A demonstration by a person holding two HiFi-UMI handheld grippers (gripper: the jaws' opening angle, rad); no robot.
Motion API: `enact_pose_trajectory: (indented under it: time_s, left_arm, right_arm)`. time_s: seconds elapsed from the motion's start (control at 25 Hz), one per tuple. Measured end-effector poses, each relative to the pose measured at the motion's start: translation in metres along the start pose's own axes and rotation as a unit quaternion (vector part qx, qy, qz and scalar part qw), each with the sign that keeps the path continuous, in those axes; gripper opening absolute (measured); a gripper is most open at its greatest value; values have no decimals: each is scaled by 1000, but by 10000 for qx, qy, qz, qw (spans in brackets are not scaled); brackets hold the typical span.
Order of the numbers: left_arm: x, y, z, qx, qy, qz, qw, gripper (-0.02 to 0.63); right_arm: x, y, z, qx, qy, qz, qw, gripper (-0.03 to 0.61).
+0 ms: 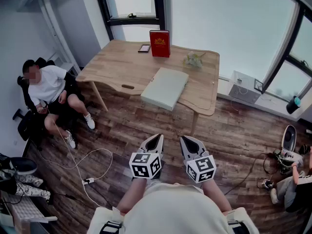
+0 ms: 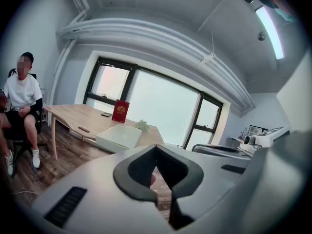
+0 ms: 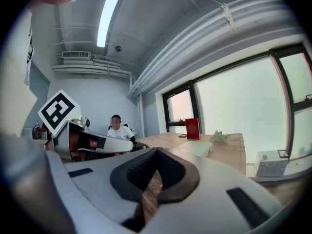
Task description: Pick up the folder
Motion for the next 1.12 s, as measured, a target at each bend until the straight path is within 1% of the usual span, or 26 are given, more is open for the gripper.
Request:
enact_pose_trajectory:
  time_s: [0.12,0.28,0.52,0.72,0.8,0.92,1.12]
  left_arm:
    - [-2,-1,-2,33,-14,-36,10000,20]
    - [-2,2,-5,8,115,-49,9999,20]
    - [2,5,-14,-98,258,17,9996,20]
    - [5,4,-16,-202,212,-29,9996,20]
    - [1,4,-16,-261,148,-63,9995,20]
    - [-2,6,-16,-284,113,-69,9995,20]
    - [-4,14,-20,-302,213,6,9993,20]
  right_arm:
    - [-4,2,-1,-23,60,-23,10000,18]
    - [-7,5,-3,101,71,-117,9999,18]
    - [-9,7,-8,37,184,-118,9998,18]
    - [-7,-3,-11,408,144,-172,9989,18]
    - [-7,-3,-10,440,88,-139,9989,18]
    - [-5,0,-7,331,50,-54,9994,19]
    - [-2,1,-6,299,77,79,9995,18]
Point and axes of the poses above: the fingertips, and each gripper's own axes: x forward along the fingers, y to its left, z out of its top, the point moved 4 cm from there along -x, backward along the fingers, and after that the axes turned 3 degrees about -y, right-handed, at the moved point
